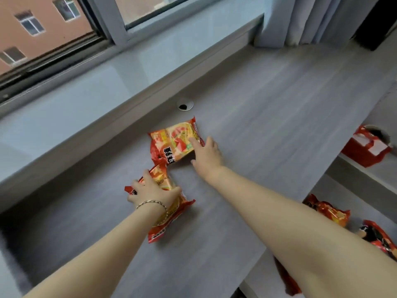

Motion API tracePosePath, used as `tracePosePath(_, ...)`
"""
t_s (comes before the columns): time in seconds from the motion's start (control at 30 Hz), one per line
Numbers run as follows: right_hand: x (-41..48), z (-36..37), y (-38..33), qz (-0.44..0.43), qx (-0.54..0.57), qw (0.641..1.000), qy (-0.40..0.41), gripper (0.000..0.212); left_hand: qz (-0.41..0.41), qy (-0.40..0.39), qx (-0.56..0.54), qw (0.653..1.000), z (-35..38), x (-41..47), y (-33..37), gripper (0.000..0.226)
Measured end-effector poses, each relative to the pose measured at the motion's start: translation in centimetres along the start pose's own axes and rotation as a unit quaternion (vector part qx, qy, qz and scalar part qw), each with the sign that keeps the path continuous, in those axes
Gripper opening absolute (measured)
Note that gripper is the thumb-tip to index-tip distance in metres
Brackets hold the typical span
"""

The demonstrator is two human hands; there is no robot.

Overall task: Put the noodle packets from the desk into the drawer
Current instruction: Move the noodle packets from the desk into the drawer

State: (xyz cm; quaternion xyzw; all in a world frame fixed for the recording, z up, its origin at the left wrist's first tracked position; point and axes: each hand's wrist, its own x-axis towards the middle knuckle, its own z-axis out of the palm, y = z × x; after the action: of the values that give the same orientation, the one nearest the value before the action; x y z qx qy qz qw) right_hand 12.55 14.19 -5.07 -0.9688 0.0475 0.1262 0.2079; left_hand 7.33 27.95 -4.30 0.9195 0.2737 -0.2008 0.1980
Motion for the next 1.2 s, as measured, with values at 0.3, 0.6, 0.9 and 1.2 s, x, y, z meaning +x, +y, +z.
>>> tracePosePath(0.3,-2.8,-2.2,2.3,0.037,0.302,0.942,0.142,0.006,0.013,-0.1,-0.101,0.99,-1.8,-1.1,1.7,0.086)
tracePosePath(0.6,-17.0,-6.6,16.2,0.173,0.317,0.846,0.393,0.024,0.221,-0.164,-0.148,0.95,2.0,-10.0,8.8,0.079)
tracePosePath(0.9,-28.1,-1.5,28.0,0.424,0.309,0.769,0.366,0.007,0.276,-0.266,-0.103,0.918,8.1,-19.7,12.1,0.077)
tracePosePath(1.2,-30.5,-3.8,25.8,0.289,0.478,0.807,0.194,0.021,0.252,-0.287,-0.046,0.923,13.8,-24.5,11.9,0.093)
